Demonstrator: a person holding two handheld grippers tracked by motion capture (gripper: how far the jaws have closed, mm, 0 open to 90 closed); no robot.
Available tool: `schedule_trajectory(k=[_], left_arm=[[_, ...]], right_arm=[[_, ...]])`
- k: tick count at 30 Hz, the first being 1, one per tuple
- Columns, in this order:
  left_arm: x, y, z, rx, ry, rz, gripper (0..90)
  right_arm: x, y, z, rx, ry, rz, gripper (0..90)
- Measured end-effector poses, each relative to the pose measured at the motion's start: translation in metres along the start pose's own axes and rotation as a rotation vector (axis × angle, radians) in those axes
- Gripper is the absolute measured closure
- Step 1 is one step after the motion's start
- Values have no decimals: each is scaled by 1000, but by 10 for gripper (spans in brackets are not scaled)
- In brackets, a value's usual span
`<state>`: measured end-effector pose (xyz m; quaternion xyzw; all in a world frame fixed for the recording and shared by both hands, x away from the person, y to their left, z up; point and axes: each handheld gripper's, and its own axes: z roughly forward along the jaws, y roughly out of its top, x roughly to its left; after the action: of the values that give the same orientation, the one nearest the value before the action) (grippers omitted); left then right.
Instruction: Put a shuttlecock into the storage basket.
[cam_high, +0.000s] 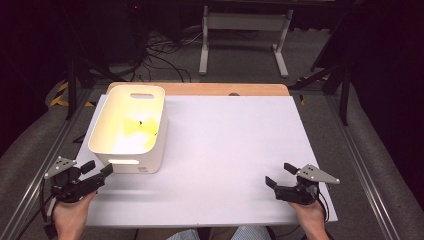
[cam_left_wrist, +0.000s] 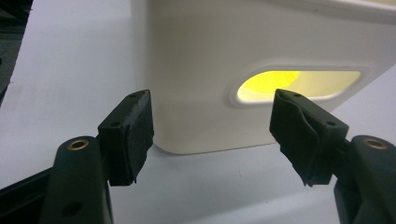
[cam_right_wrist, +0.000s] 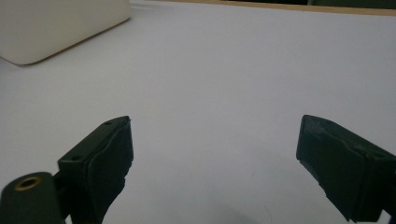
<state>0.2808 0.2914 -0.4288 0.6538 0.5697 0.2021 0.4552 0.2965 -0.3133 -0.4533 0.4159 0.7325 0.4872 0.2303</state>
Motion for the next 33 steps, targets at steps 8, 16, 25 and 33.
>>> schedule_trajectory(k=[8,16,25,33], left_arm=[[-1,-9,5,-22,1,4,300],[-2,-14,11,-7,1,12,294],[-2,-19,15,-5,21,38,280],[-3,-21,17,-8,20,36,277]], right_arm=[[-2,-2,-4,-2,-5,1,115],[-3,-2,-5,-2,-10,4,116],[-3,-3,-5,3,-11,3,116],[-3,-3,-5,7,-10,6,116]])
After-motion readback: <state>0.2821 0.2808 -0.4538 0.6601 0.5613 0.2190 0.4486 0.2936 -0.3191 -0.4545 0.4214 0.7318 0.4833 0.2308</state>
